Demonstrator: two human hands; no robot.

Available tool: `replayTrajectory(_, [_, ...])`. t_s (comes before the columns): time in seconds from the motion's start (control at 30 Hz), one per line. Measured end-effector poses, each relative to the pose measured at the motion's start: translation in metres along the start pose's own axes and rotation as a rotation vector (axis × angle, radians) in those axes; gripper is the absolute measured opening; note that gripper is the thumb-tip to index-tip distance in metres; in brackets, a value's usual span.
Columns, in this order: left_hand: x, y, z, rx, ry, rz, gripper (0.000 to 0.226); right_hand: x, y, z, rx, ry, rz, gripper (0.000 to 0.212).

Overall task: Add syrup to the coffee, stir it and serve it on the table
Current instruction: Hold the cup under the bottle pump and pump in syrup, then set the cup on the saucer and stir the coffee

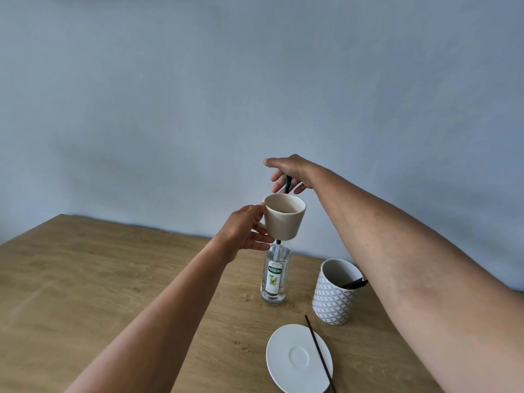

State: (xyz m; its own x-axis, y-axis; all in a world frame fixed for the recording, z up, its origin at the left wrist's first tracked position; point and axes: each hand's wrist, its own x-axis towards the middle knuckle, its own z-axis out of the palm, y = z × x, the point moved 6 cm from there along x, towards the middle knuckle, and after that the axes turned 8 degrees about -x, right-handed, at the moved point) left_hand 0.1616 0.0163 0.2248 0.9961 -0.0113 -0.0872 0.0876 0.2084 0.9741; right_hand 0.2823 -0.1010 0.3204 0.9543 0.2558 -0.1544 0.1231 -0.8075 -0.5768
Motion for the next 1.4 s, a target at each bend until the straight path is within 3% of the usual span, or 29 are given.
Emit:
replayTrajectory(0.2, [0.000, 0.001, 0.000, 0.004, -0.012, 0.001, 0.032, -0.004, 0.004, -0.005, 0.107, 0.090, -0.011, 0.062])
replayTrajectory(0.53, [0.000, 0.001, 0.001, 0.035, -0.034, 0.012, 0.031, -0.023, 0.047, -0.021, 0.273, 0.297, 0.041, 0.043])
replayTrajectory(0.9, [-0.003, -0.011, 0.007, 0.034, -0.073, -0.006, 0.032, -0.073, 0.098, 0.018, 0.416, 0.096, -0.069, 0.030])
replayTrajectory(1.13, [-0.009, -0.025, 0.008, 0.033, -0.091, -0.032, 0.032, -0.099, 0.109, 0.049, 0.560, -0.014, -0.161, 0.054])
replayTrajectory(1.4, [-0.019, -0.053, 0.003, 0.082, -0.102, -0.065, 0.037, -0.112, 0.132, 0.077, 0.523, -0.021, -0.219, 0.064])
